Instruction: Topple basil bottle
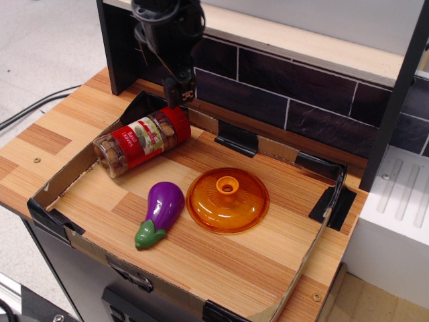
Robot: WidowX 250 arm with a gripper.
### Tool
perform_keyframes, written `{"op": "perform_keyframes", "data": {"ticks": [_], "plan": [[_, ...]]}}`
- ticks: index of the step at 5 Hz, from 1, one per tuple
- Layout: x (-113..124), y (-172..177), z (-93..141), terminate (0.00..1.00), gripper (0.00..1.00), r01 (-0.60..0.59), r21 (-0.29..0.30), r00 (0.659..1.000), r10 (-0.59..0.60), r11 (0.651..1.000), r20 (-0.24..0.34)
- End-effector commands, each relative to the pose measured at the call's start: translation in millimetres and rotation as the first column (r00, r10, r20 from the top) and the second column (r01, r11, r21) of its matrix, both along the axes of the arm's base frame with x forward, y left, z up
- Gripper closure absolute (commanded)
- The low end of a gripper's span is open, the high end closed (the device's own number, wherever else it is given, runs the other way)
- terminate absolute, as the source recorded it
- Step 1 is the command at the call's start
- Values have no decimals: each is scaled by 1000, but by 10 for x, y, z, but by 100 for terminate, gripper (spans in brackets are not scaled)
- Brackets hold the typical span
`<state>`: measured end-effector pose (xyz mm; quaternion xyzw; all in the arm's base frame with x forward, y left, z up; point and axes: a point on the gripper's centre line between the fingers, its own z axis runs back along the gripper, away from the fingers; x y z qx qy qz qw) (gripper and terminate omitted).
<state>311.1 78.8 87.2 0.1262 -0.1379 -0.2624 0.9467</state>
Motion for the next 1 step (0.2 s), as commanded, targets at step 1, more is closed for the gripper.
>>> {"op": "perform_keyframes", "data": {"ticks": [1], "plan": [[-10,-92,278,100,0,22,-57,999,-20,998,30]]}}
